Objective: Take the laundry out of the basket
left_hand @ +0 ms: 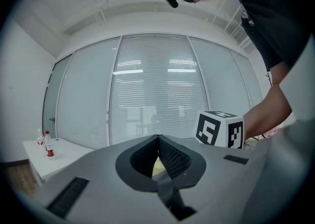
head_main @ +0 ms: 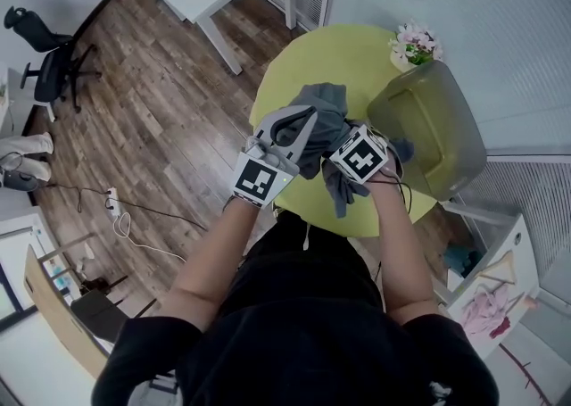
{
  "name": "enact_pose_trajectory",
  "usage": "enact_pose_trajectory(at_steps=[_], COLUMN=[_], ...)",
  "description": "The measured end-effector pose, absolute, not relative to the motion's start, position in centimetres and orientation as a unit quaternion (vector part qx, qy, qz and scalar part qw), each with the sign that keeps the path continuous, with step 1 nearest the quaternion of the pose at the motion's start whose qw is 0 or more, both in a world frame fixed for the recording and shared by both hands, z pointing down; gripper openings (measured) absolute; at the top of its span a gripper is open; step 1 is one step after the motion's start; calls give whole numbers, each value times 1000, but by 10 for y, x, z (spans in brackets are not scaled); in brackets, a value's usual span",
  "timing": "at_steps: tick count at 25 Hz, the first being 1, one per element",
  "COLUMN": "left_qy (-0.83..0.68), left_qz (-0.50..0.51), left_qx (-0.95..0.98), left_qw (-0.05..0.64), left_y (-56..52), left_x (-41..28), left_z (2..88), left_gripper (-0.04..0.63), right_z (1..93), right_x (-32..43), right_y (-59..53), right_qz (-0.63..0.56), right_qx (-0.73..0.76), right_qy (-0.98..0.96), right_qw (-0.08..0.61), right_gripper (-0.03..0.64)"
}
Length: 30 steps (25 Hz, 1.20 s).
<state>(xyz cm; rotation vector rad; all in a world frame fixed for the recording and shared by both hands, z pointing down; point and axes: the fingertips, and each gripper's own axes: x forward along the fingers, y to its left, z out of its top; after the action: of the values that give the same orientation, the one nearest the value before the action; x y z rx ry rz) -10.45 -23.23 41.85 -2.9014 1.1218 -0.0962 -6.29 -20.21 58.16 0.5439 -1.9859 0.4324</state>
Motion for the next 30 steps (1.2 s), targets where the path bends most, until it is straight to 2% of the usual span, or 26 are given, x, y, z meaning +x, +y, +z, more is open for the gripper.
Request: enact_pose_trajectory(at_steps=[19,30], left_qy=[342,346], left_qz=[-101,-104], left_qx=[-933,-931], left_qw=[-47,-55], left_y=[-212,-209], left_x=[-109,-118], left_z=[525,527], left_gripper=[9,9], right_z=[743,758], right_x=[-72,-74], right_y=[-153,-151], right_qz=[171,193], right_qx=[201,197], right_qy=[-795,-792], right_qw=[546,544], right_gripper=[365,388])
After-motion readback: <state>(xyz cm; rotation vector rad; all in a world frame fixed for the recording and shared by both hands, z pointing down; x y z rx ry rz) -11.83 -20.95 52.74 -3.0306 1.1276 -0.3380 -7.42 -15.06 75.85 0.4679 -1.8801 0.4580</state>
